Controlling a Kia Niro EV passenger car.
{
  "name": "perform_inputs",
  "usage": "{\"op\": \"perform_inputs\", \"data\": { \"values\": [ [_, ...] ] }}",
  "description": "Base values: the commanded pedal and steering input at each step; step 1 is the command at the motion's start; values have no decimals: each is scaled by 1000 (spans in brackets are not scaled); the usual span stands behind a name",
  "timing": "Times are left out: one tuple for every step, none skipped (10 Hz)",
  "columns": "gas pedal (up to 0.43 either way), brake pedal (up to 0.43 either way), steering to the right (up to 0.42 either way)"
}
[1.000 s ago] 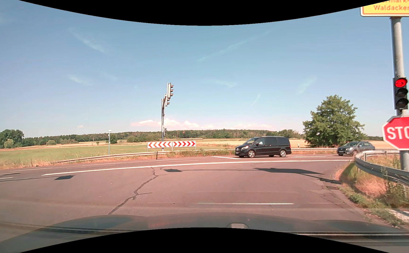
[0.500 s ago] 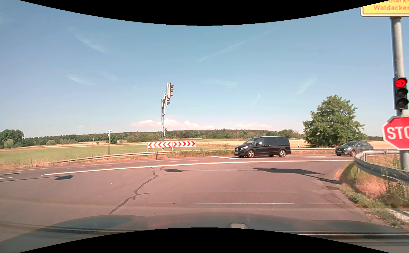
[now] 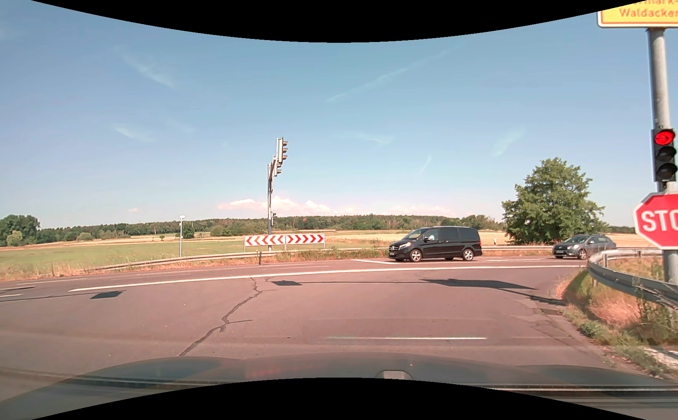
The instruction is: Follow the waypoints while adhering to traffic rules and regulations
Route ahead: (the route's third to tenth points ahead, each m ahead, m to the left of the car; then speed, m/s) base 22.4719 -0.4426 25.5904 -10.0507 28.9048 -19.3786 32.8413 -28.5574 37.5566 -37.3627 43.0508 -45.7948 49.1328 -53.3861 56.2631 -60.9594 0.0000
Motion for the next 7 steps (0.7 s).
{"op": "perform_inputs", "data": {
  "values": [
    [0,201,11],
    [0,207,11],
    [0,207,11],
    [0,207,11],
    [0,207,11],
    [0,207,11],
    [0,207,11]
  ]
}}
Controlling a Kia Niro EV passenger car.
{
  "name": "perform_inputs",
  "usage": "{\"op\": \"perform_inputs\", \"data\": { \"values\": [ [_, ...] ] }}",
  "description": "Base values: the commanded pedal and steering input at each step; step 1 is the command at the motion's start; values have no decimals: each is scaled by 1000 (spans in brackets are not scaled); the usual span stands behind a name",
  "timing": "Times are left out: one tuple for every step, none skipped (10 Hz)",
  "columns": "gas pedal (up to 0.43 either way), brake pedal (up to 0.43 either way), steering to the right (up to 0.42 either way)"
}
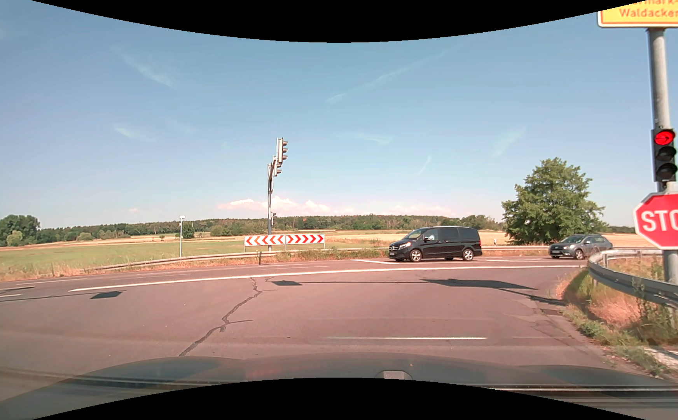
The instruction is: Follow the waypoints while adhering to traffic rules and regulations
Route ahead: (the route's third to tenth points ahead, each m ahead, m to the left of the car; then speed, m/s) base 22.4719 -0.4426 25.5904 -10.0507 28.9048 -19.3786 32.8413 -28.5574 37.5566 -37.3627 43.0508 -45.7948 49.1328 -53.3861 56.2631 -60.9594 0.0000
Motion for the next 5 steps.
{"op": "perform_inputs", "data": {
  "values": [
    [0,207,11],
    [0,207,11],
    [0,207,11],
    [0,207,11],
    [0,201,11]
  ]
}}
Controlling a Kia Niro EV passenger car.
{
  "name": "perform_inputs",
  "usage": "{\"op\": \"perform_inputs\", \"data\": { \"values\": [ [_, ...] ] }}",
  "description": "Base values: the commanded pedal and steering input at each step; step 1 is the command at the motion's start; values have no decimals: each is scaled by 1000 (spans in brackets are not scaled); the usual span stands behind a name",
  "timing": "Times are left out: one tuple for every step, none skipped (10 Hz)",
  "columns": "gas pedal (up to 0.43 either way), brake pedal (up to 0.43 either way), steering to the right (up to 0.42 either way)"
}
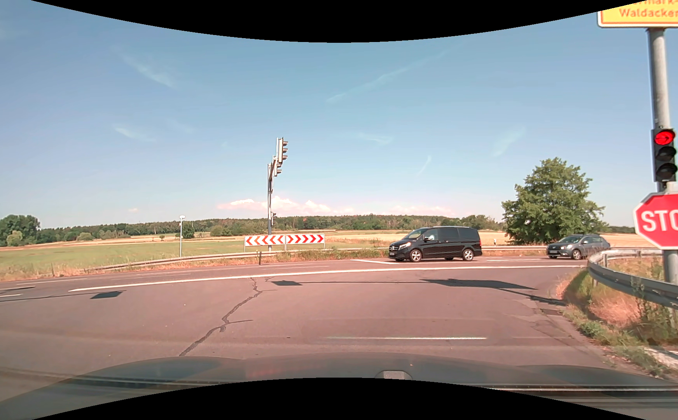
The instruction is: Follow the waypoints while adhering to traffic rules and regulations
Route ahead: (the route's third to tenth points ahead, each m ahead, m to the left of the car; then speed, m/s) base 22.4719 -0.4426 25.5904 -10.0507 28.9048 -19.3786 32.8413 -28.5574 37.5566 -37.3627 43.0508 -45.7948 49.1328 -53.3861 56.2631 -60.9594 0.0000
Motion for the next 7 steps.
{"op": "perform_inputs", "data": {
  "values": [
    [0,207,11],
    [0,207,11],
    [0,207,11],
    [0,207,11],
    [0,207,11],
    [0,207,11],
    [0,201,11]
  ]
}}
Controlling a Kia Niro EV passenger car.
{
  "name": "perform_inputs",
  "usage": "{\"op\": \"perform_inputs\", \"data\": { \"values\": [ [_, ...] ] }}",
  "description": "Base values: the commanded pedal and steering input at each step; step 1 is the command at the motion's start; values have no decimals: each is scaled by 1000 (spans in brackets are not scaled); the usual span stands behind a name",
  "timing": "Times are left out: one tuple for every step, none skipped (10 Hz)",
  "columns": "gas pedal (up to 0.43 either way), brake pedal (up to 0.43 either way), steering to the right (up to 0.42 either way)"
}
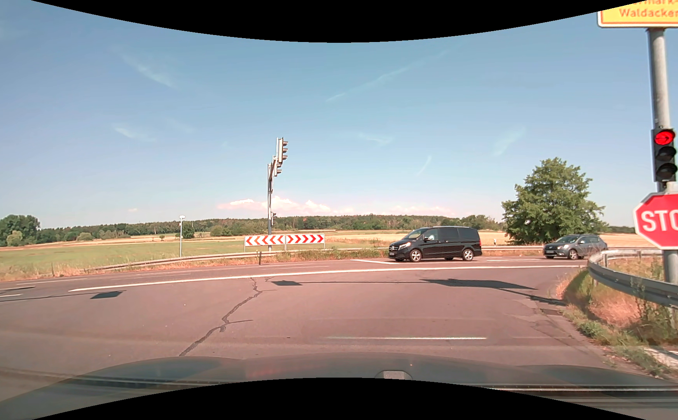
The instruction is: Follow the waypoints while adhering to traffic rules and regulations
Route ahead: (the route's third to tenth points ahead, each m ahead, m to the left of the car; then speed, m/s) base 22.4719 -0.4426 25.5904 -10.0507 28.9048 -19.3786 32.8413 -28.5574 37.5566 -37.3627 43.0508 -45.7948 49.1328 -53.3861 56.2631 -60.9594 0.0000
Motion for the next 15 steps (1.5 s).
{"op": "perform_inputs", "data": {
  "values": [
    [0,207,11],
    [0,207,11],
    [0,207,11],
    [0,207,11],
    [0,201,11],
    [0,189,11],
    [0,140,11],
    [0,0,11],
    [0,0,11],
    [0,0,11],
    [0,0,11],
    [0,0,11],
    [0,0,12],
    [39,0,12],
    [98,0,13]
  ]
}}
